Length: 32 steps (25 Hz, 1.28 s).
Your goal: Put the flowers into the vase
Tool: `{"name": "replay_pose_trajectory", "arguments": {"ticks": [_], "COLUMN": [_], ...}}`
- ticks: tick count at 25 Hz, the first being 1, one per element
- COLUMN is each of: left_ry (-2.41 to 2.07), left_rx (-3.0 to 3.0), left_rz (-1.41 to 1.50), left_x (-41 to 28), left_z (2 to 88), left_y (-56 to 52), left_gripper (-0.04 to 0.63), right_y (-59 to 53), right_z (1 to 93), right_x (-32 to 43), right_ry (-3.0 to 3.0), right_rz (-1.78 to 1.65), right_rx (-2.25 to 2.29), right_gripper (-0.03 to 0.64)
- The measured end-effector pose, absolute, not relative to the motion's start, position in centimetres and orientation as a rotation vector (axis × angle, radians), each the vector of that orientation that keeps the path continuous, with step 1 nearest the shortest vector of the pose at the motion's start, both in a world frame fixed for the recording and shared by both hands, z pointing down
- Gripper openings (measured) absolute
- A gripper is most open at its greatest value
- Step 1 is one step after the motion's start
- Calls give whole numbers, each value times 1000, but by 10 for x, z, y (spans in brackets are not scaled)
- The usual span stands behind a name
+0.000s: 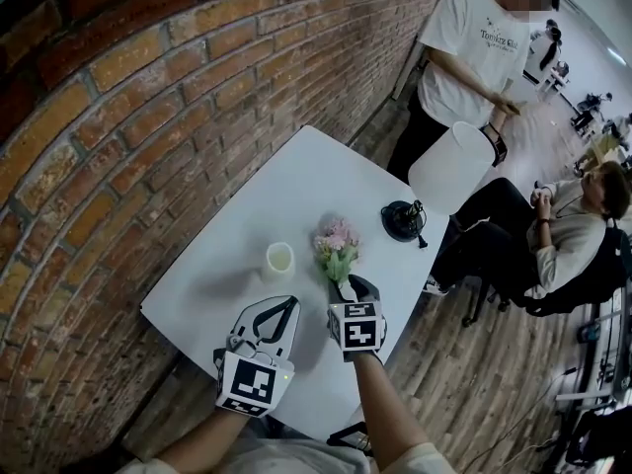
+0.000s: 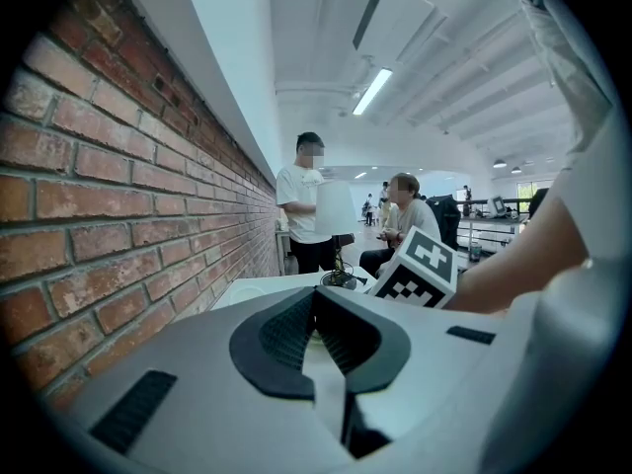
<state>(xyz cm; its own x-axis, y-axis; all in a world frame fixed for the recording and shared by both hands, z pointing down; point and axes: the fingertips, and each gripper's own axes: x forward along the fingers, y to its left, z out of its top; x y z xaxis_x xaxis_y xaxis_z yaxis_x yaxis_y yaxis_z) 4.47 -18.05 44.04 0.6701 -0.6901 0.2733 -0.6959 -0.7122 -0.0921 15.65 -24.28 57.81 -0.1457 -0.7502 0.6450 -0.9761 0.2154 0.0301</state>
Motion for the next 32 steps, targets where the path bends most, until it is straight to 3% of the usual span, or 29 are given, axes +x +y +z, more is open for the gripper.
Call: {"name": "replay_pose_trajectory", "arguments": {"ticks": [20, 32], "left_ry": [-1205, -1197], "left_rx": [2838, 2820], "left_rz": [467, 481], "left_x": [45, 43], "left_z": [442, 449], "left_y": [-195, -196], "left_gripper": [8, 8], "right_y": [-276, -287], "right_z": [631, 657], "right_x": [169, 177], "right_ry": [-1791, -1652], "right_rz": [869, 1079], "right_rx": [1445, 1371], "right_gripper": [209, 209]}}
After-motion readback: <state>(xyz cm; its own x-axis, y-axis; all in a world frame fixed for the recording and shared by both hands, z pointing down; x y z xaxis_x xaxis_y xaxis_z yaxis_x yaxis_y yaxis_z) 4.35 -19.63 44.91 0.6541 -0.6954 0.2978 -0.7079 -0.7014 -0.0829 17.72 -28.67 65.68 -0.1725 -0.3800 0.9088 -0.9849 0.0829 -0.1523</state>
